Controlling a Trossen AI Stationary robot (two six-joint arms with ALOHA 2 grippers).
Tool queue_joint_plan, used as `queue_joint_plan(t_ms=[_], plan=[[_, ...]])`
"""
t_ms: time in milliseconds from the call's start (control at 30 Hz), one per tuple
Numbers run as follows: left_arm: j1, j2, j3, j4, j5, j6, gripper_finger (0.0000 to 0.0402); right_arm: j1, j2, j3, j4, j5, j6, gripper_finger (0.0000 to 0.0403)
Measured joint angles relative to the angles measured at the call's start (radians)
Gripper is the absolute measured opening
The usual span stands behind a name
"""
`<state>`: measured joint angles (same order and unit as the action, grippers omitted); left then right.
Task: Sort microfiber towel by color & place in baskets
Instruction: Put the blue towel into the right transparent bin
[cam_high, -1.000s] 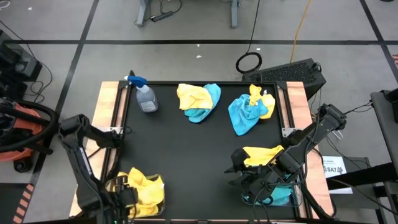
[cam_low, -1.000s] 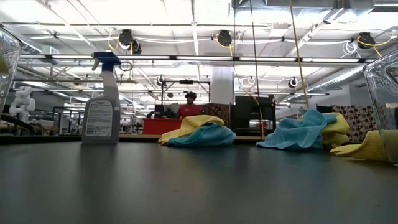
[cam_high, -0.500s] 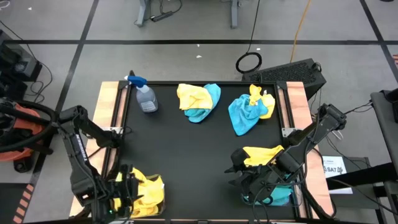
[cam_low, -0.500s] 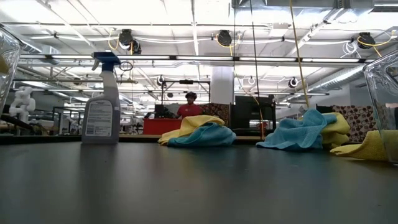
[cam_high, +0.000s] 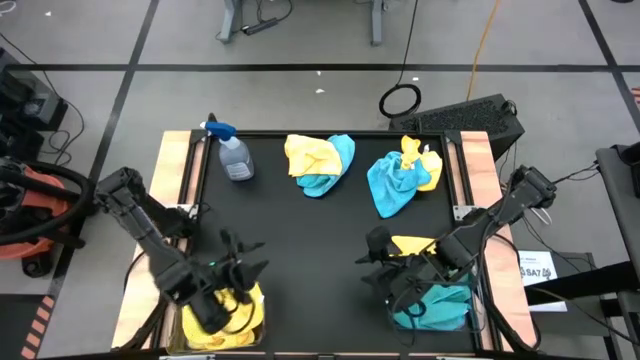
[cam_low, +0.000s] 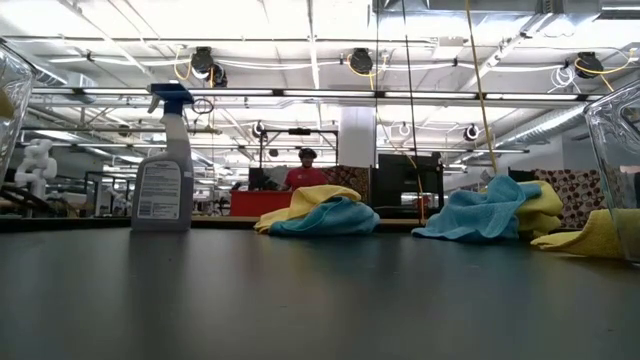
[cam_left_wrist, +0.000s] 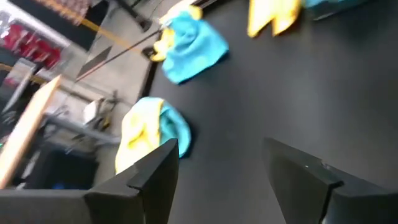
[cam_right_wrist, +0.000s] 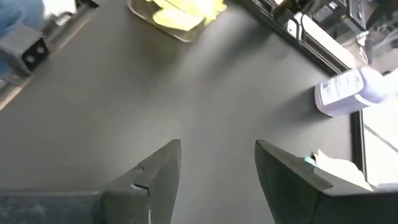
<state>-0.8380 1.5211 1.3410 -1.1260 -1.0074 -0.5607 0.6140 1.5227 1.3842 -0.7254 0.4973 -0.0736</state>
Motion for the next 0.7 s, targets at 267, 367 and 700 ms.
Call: queue_joint_plan(t_ms=[267,367,700], plan=[[0.197,0.0,-0.118,0.129,0.011,0.164,0.0235,-0.089,0.0,-0.025,-0.117,0.0,0.009,0.0199],[0.273,0.0,-0.157,0.227,0.051,0.262,0.0235,-0.125,0.0,-0.051,-0.143,0.0,0.009,0.0199],[0.548,0.001,-0.295,0.723,0.363,0.717,0.0235,-0.259,0.0,-0.168,-0.151,-0.006,-0.045,0.0199]])
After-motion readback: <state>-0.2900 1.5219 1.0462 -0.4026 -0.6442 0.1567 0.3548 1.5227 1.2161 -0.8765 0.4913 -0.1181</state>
